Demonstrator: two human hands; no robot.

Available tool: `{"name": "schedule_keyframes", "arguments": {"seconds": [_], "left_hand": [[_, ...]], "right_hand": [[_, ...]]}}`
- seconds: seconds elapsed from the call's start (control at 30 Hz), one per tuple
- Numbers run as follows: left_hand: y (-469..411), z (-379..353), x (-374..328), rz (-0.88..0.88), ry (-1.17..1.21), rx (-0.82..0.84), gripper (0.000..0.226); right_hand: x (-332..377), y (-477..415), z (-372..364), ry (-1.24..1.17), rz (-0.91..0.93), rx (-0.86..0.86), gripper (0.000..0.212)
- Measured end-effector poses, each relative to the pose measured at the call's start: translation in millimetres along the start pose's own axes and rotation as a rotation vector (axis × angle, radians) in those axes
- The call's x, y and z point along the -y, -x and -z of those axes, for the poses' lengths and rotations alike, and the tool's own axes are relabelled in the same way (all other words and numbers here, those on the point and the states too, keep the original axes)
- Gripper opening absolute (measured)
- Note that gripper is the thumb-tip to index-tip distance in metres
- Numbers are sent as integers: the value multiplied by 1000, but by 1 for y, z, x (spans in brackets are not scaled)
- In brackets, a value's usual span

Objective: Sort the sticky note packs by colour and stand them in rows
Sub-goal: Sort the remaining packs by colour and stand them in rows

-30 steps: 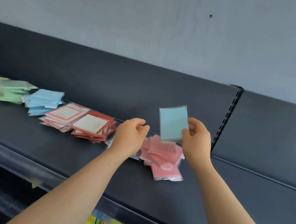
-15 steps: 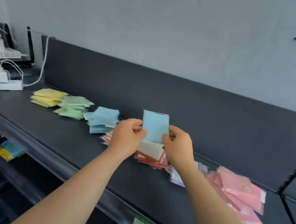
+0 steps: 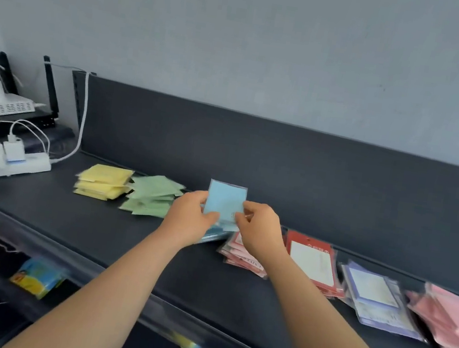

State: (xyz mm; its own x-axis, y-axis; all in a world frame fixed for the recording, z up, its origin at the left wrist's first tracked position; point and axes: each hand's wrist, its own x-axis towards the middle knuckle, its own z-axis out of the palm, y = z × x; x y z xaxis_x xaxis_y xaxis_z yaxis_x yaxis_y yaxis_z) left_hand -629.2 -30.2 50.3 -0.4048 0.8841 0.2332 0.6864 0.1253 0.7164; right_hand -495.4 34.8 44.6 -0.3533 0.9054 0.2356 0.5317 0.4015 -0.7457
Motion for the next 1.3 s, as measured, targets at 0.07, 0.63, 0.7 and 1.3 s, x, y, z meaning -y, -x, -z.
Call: {"name": "schedule_keyframes", "arguments": {"seconds": [0.07, 0.63, 0.7, 1.3], "left_hand": [[-7, -1, 10, 5, -47, 18, 37], [1, -11, 3, -243, -306, -118, 32], [7, -20, -9, -297, -309, -117, 31], [105, -177, -177, -589, -195, 4, 28]], "right_hand": [[3, -4, -8, 42, 9, -1, 28], [-6, 10, 6, 405, 126, -89, 30], [-14, 19, 20, 457, 143, -128, 30], [-149, 155, 217, 633, -67, -311, 21]]}}
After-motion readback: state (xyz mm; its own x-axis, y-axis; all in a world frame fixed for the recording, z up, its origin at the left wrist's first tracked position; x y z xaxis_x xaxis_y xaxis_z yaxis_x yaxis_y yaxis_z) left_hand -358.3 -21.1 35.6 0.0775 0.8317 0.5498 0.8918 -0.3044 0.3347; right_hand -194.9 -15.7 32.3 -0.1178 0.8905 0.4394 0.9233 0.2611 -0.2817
